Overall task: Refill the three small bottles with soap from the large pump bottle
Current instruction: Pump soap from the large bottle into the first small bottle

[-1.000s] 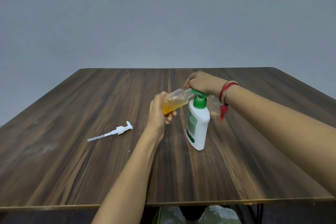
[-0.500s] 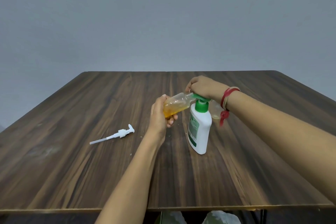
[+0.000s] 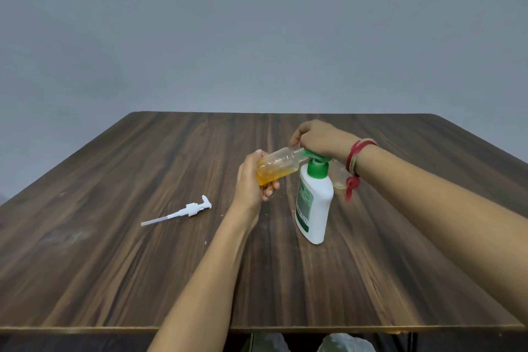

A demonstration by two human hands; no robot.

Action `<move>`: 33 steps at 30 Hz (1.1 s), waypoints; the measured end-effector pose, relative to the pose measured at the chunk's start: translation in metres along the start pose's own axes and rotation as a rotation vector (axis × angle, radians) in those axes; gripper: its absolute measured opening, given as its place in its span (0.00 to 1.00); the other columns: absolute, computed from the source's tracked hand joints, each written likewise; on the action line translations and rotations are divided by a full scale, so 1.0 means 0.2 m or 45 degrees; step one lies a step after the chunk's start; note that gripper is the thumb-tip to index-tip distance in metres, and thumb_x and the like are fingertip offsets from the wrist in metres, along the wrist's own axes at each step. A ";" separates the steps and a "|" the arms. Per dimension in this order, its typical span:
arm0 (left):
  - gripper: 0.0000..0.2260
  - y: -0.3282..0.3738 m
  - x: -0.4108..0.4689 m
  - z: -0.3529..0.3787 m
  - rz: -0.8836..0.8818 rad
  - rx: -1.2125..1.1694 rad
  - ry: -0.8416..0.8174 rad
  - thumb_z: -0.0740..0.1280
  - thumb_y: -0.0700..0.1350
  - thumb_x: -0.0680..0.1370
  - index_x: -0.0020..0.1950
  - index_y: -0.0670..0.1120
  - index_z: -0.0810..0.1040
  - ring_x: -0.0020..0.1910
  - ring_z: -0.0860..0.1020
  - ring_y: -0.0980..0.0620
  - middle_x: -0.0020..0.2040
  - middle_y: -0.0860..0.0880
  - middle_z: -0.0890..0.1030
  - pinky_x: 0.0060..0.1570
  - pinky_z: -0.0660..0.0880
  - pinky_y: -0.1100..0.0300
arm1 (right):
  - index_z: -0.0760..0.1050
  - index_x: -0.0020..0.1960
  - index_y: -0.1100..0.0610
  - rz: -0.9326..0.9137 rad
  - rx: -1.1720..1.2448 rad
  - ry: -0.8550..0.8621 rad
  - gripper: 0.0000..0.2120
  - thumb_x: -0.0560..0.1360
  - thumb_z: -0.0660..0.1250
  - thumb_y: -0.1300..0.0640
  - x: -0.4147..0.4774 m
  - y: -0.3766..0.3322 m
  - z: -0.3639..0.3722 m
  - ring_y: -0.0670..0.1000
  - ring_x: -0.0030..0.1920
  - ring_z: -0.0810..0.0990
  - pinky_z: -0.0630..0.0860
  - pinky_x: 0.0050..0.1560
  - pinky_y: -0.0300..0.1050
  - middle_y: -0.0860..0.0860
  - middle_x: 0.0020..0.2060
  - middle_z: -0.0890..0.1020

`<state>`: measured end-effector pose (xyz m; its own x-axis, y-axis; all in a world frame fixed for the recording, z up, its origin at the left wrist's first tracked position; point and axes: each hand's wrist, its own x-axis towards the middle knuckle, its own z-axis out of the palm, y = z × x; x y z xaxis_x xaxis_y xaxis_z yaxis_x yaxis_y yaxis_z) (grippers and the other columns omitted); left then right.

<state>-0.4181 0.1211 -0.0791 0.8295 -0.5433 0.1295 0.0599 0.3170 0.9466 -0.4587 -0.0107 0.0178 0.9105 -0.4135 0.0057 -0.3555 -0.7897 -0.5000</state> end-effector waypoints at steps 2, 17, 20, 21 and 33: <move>0.18 0.00 0.00 0.00 0.002 -0.012 -0.016 0.52 0.52 0.81 0.39 0.45 0.73 0.18 0.64 0.56 0.23 0.48 0.72 0.19 0.57 0.66 | 0.77 0.57 0.57 -0.010 -0.026 0.001 0.14 0.76 0.57 0.63 0.00 -0.01 -0.02 0.52 0.46 0.75 0.70 0.45 0.43 0.52 0.49 0.76; 0.18 0.00 0.00 0.00 -0.019 -0.020 -0.045 0.52 0.52 0.81 0.40 0.44 0.74 0.18 0.64 0.56 0.23 0.47 0.72 0.20 0.58 0.65 | 0.77 0.56 0.58 -0.030 -0.044 -0.006 0.15 0.76 0.56 0.63 -0.02 -0.01 -0.02 0.52 0.45 0.74 0.69 0.45 0.43 0.52 0.47 0.75; 0.19 0.00 0.00 0.01 -0.008 -0.032 -0.049 0.51 0.52 0.81 0.39 0.45 0.75 0.18 0.64 0.56 0.24 0.48 0.72 0.20 0.57 0.65 | 0.76 0.57 0.56 -0.048 -0.077 0.038 0.15 0.76 0.55 0.62 0.00 -0.01 -0.04 0.50 0.44 0.74 0.70 0.44 0.43 0.50 0.48 0.75; 0.19 0.00 0.00 0.01 -0.010 -0.026 -0.038 0.52 0.52 0.81 0.39 0.45 0.75 0.18 0.64 0.56 0.23 0.48 0.72 0.20 0.57 0.66 | 0.77 0.56 0.56 -0.048 -0.043 0.014 0.15 0.76 0.55 0.63 0.00 -0.01 -0.03 0.49 0.42 0.74 0.70 0.41 0.41 0.50 0.47 0.74; 0.18 0.00 0.00 0.01 -0.027 -0.035 -0.028 0.52 0.52 0.81 0.40 0.44 0.74 0.18 0.64 0.56 0.23 0.48 0.72 0.20 0.57 0.65 | 0.77 0.56 0.58 -0.031 -0.015 -0.048 0.15 0.76 0.55 0.63 -0.01 -0.01 -0.02 0.48 0.37 0.72 0.68 0.37 0.41 0.50 0.42 0.76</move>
<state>-0.4194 0.1203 -0.0791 0.8154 -0.5671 0.1165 0.0924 0.3262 0.9408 -0.4607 -0.0104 0.0231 0.9261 -0.3770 -0.0152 -0.3356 -0.8046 -0.4899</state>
